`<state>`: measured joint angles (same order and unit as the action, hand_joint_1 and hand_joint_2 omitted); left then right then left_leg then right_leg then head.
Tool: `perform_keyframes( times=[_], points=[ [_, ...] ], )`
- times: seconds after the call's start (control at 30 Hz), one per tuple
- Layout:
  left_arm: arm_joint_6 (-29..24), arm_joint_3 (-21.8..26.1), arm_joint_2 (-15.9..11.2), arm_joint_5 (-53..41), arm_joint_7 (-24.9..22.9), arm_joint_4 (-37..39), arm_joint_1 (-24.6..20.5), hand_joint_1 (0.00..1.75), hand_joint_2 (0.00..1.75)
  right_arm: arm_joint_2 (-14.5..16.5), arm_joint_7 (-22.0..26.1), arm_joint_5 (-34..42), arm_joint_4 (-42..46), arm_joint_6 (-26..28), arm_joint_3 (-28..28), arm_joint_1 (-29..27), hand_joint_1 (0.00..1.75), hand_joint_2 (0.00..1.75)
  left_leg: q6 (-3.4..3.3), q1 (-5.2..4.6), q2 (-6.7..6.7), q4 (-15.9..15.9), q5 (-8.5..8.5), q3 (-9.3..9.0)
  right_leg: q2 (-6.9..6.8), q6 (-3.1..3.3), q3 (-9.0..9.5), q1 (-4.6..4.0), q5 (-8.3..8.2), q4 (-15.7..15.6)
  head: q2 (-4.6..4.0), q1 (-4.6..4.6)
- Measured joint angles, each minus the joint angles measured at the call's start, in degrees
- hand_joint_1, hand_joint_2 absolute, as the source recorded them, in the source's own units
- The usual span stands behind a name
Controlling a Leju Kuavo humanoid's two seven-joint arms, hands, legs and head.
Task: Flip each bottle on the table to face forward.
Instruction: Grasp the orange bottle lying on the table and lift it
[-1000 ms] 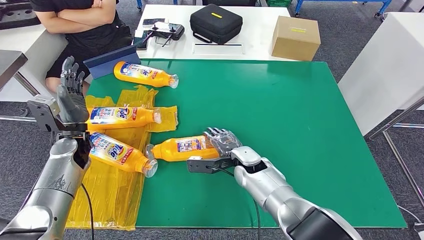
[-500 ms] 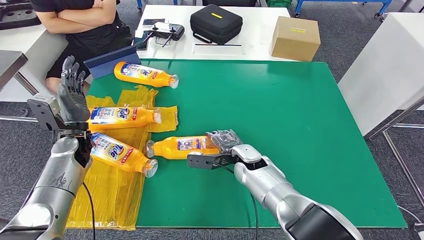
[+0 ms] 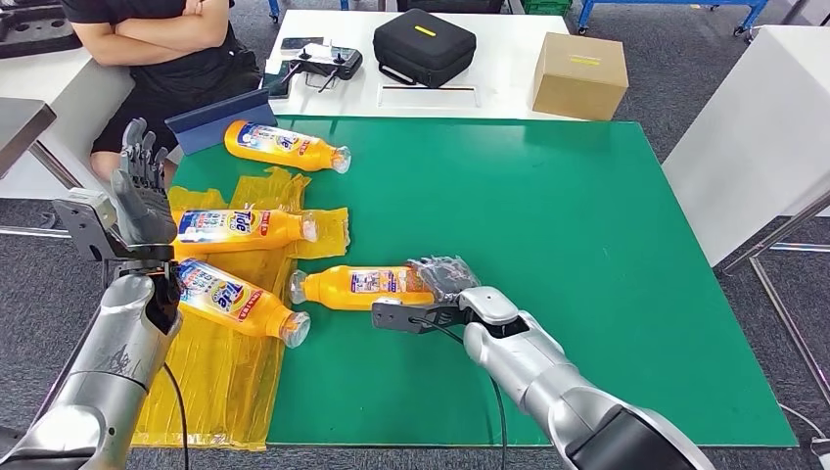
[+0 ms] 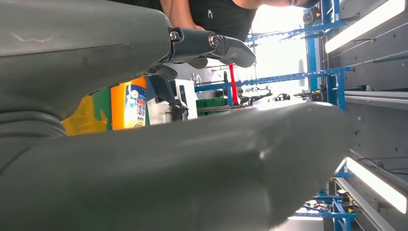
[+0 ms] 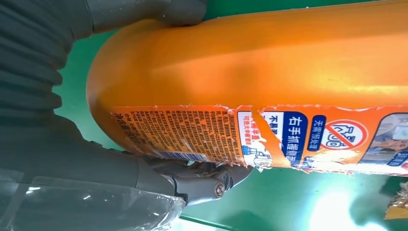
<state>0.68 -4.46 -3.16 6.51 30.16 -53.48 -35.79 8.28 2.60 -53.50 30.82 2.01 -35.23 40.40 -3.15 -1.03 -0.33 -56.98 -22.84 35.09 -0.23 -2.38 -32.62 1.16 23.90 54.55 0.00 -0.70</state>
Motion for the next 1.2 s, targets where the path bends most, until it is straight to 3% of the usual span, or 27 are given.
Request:
perform_keyframes(
  times=[0.43,0.87,1.2],
  points=[
    [-0.07,0.01,-0.15,0.2,-0.36,-1.06,1.08,0.0,0.0,-1.84,-0.21,1.24,3.5,0.55,0.46,-1.48,1.75,1.75,0.0,-0.01,-0.01,0.0,0.0,-0.01,0.0,0.0,0.02,0.0,0.0,0.0,0.0,0.01],
    [-0.09,2.66,-2.45,0.9,-1.95,-9.3,10.46,0.0,0.0,-13.73,0.03,7.13,33.19,-5.48,10.73,-7.52,1.75,1.75,-0.01,-0.05,0.02,-0.01,-0.01,0.23,0.01,-0.03,-0.15,0.11,-0.01,0.0,0.0,0.01],
    [1.29,4.32,-2.08,3.04,-3.53,-14.44,16.98,0.0,0.0,-15.04,1.33,9.11,44.43,-6.07,16.44,-9.43,1.75,1.75,0.0,-0.03,0.02,0.0,-0.01,0.23,0.01,-0.02,-0.18,0.06,-0.01,0.0,0.0,0.01]
  ],
)
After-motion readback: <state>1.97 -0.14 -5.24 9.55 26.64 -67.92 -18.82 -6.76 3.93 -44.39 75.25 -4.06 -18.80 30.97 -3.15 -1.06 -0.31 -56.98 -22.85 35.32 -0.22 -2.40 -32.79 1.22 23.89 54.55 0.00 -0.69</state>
